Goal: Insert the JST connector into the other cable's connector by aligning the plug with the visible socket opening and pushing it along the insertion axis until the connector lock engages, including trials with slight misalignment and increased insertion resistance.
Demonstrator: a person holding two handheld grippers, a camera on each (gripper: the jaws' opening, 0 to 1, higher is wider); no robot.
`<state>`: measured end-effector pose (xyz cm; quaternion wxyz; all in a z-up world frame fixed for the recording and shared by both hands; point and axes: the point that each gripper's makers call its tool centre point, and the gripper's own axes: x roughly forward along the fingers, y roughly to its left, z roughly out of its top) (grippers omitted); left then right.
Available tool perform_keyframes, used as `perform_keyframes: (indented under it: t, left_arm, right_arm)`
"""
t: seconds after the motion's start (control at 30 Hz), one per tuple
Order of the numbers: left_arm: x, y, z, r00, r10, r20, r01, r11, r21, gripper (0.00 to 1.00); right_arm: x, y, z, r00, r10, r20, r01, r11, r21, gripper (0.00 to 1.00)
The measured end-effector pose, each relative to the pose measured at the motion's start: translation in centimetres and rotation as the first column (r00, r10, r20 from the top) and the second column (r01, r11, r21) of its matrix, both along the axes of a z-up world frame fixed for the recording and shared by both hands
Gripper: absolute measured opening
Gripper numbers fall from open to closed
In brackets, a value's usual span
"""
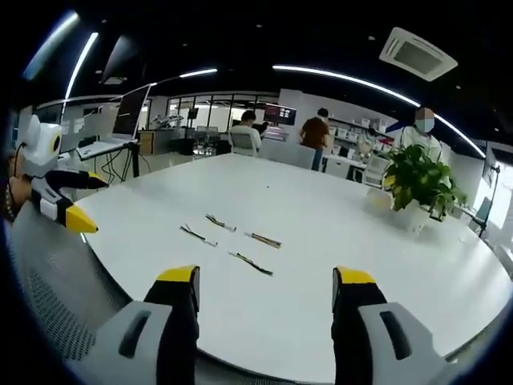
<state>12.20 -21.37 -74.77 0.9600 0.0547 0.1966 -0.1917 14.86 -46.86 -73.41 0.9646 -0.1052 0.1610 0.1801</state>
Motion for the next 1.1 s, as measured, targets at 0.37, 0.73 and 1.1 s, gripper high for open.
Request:
perform_keyframes:
  t: [0.37,0.73,1.1]
  left_arm:
    - [-0.2,-0.3,-0.6,0.999,-0.018,-0.033,0.018,1.000,-0.006,0.90]
    - [-0.9,-0.2,-1.9,0.992,-0.036,-0.120,0.044,0.997,0.066,0.88]
    - [-1.3,0.2,-2.4,0.963,-0.116,-0.243,0.157,0.975,0.157,0.99]
  right_arm:
    - [-0.1,0.1,-0.6,0.999,0.002,-0.035,-0.002,1.000,-0.012,0.61]
    - [-0.3,-0.2,-1.2,0.997,-0.006,-0.074,0.004,0.999,-0.036,0.62]
    - [-0.5,-0.4,-2.1,0.991,-0.003,-0.136,-0.009,0.996,-0.093,0.69]
